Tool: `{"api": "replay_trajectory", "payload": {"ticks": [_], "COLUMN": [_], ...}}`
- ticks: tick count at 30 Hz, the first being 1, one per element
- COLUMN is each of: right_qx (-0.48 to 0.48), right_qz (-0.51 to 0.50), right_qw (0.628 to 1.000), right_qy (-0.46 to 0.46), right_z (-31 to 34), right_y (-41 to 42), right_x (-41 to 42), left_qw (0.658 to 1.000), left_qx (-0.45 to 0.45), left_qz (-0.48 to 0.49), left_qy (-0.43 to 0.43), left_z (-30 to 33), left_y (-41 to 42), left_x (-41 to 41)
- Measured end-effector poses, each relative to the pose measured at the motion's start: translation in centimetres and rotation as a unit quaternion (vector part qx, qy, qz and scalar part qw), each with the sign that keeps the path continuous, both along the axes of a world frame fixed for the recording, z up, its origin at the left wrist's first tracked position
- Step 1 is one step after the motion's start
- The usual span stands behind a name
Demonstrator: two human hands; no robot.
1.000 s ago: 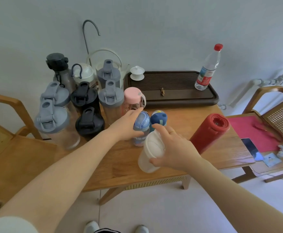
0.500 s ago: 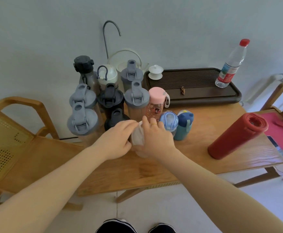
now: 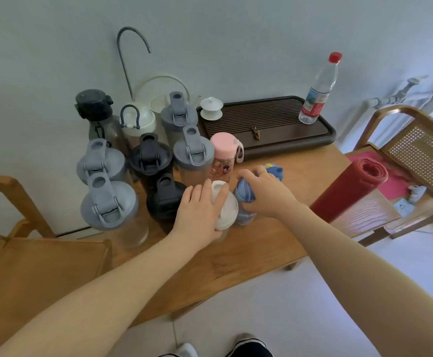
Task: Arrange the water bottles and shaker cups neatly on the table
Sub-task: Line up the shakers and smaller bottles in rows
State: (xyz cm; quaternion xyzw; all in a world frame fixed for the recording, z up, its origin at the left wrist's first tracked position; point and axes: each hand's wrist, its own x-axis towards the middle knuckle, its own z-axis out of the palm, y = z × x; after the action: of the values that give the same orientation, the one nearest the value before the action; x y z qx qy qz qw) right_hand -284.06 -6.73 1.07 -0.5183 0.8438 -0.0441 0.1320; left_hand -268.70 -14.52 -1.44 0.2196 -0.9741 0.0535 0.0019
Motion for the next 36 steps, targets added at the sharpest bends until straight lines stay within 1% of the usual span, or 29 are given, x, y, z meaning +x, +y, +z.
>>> {"api": "replay_trajectory", "payload": {"ticks": [4, 7, 11, 16, 19, 21, 23, 25, 26, 27, 28, 29, 31, 33, 35, 36], "right_qx": [0.026, 0.019, 0.001, -0.018, -0.011, -0.043, -0.130, -0.248, -0.288, -0.304, -0.297, -0.272, -0.233, -0.246, -0.250, -0.258], "right_qz": [0.000, 0.009, 0.041, 0.052, 0.088, 0.082, 0.043, -0.016, -0.058, -0.109, -0.166, -0.225, -0.318, -0.334, -0.339, -0.352], "right_qw": [0.999, 0.999, 0.998, 0.998, 0.991, 0.990, 0.987, 0.963, 0.947, 0.935, 0.928, 0.926, 0.917, 0.910, 0.907, 0.899], "right_qy": [0.023, 0.036, 0.042, 0.042, 0.098, 0.104, 0.086, 0.108, 0.128, 0.145, 0.150, 0.136, 0.061, 0.005, -0.013, -0.029], "right_z": [-0.2, -0.2, 0.0, -0.1, -0.1, 0.6, 1.7, 2.4, 2.7, 2.9, 3.0, 2.9, 2.4, 1.9, 1.5, 1.5], "right_y": [1.6, 2.1, 1.9, 2.3, 2.8, 3.5, 4.8, 6.6, 7.7, 8.7, 9.7, 10.6, 12.1, 13.0, 13.2, 13.1], "right_x": [-0.1, -0.3, -0.8, -1.8, -2.1, -2.4, -3.0, -4.0, -4.6, -5.1, -5.7, -6.2, -7.1, -7.7, -8.1, -8.4], "left_qw": [1.000, 0.999, 0.998, 0.995, 0.994, 0.994, 0.994, 0.993, 0.991, 0.989, 0.988, 0.988, 0.987, 0.988, 0.989, 0.990], "left_qx": [-0.008, 0.015, 0.025, 0.034, 0.026, 0.007, 0.000, 0.008, 0.019, 0.030, 0.039, 0.048, 0.073, 0.087, 0.090, 0.098], "left_qz": [0.000, 0.014, 0.030, 0.068, 0.088, 0.091, 0.070, 0.016, -0.015, -0.038, -0.054, -0.067, -0.091, -0.104, -0.101, -0.093], "left_qy": [0.024, 0.036, 0.046, 0.057, 0.051, 0.055, 0.079, 0.116, 0.131, 0.140, 0.139, 0.130, 0.107, 0.078, 0.050, 0.042], "left_z": [-0.2, -0.1, -0.3, 0.0, 0.1, 0.0, 0.0, 0.4, 0.8, 1.2, 1.5, 1.8, 2.4, 2.4, 2.2, 2.2], "left_y": [-0.4, -0.5, -0.6, -0.7, -0.4, -0.4, -0.3, 0.0, 0.2, 0.4, 0.6, 0.9, 1.4, 1.8, 1.8, 1.9], "left_x": [-0.5, -1.1, -1.9, -2.9, -3.3, -3.1, -3.0, -3.2, -3.5, -3.9, -4.3, -4.7, -5.6, -6.4, -7.1, -7.4]}}
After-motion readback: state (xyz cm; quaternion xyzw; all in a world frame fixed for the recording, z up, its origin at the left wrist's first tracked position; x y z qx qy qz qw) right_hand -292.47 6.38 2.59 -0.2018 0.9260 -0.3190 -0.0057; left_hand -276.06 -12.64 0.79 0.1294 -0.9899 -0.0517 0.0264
